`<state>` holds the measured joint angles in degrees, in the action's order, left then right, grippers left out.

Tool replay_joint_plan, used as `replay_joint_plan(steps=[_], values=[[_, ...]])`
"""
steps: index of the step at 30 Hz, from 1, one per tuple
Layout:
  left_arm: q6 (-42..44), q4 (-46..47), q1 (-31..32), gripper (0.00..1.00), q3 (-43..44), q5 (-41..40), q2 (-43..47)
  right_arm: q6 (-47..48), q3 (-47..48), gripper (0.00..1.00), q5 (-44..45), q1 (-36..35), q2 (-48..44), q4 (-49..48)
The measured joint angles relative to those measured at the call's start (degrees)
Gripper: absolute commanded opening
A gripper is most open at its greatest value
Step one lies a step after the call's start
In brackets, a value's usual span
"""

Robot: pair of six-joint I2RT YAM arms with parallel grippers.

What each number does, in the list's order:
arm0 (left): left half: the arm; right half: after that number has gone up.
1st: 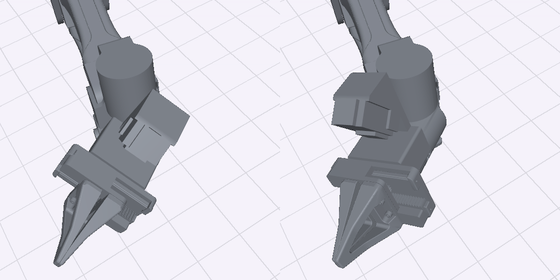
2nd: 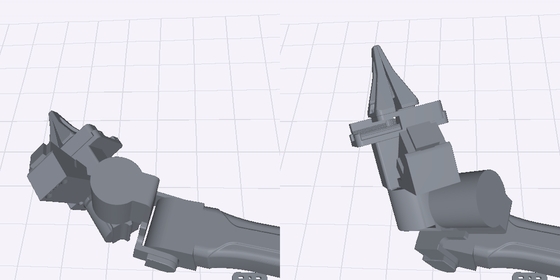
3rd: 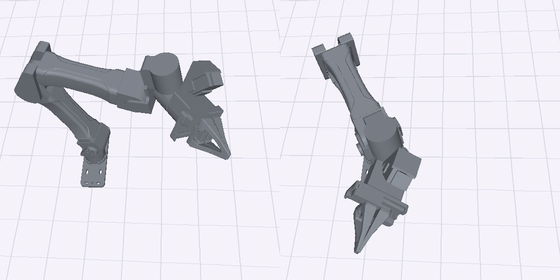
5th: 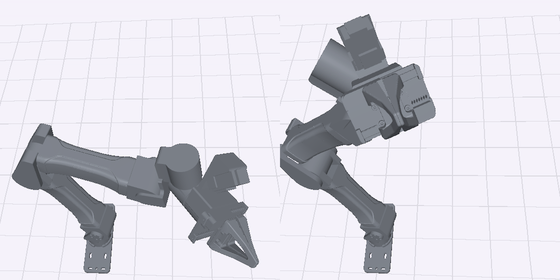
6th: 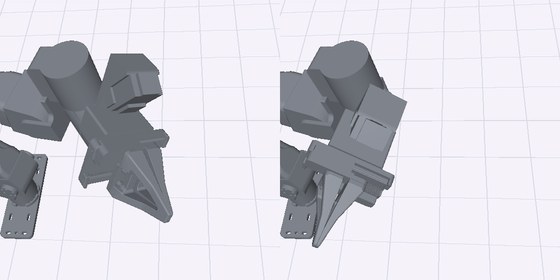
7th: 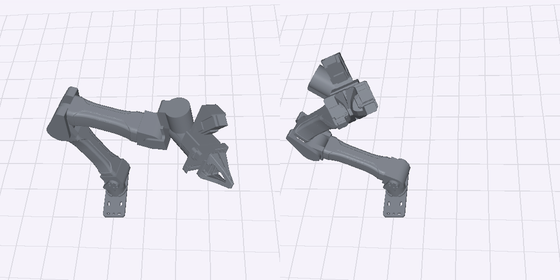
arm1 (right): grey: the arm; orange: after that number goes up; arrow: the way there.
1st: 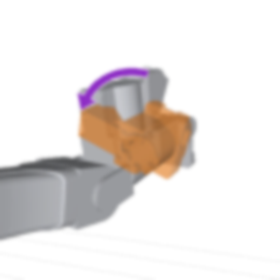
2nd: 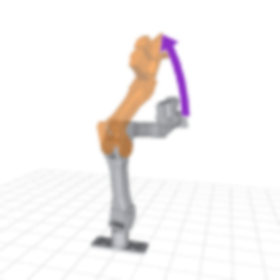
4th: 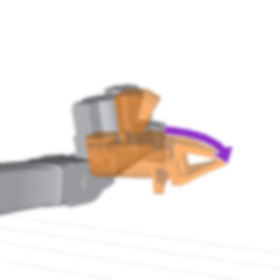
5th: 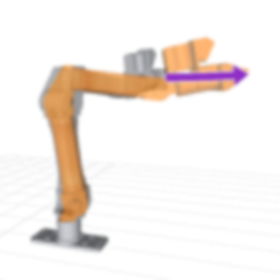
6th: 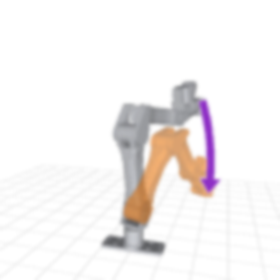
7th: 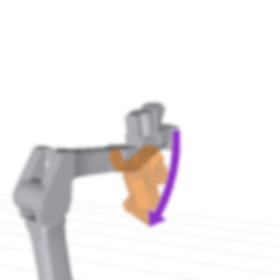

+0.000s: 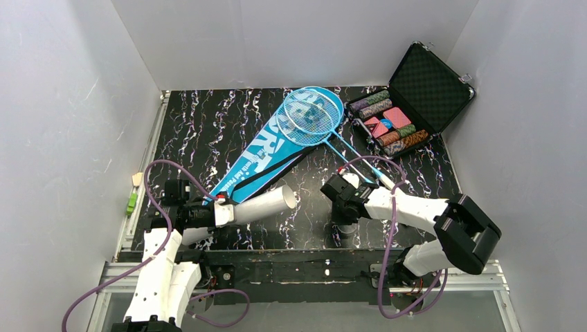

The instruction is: Pack up the badminton gear

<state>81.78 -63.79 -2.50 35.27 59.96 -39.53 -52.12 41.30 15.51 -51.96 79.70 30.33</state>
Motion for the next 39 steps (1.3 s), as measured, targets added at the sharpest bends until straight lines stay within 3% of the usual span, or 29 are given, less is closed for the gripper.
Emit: replay_joint_plan(steps=[1,6,12,16,22,29,39], values=[[0.0,0.0,0.0,0.0,0.0,0.0,0.0,-0.1,0.0,0.01,0.0,0.0,0.1,-0.2],[0.0,0.0,0.0,0.0,0.0,0.0,0.0,0.1,0.0,0.01,-0.2,-0.2,-1.4,-0.4],[0.1,0.0,0.0,0.0,0.0,0.0,0.0,1.4,2.2,0.01,-2.3,-0.2,-12.5,0.9],[0.2,0.0,0.0,0.0,0.0,0.0,0.0,2.2,5.0,0.01,-7.2,-0.2,-22.0,-0.4],[1.2,-0.4,0.0,0.0,0.0,1.0,-0.3,0.9,4.9,0.01,-22.1,-0.2,-33.5,-11.1],[7.2,-4.2,0.0,0.0,0.2,3.0,-2.2,-1.9,3.8,0.01,-36.0,-0.2,-32.7,-25.5],[11.4,-8.1,0.0,0.0,1.1,4.7,-3.5,-4.8,2.6,0.01,-43.1,-0.2,-28.9,-36.1]])
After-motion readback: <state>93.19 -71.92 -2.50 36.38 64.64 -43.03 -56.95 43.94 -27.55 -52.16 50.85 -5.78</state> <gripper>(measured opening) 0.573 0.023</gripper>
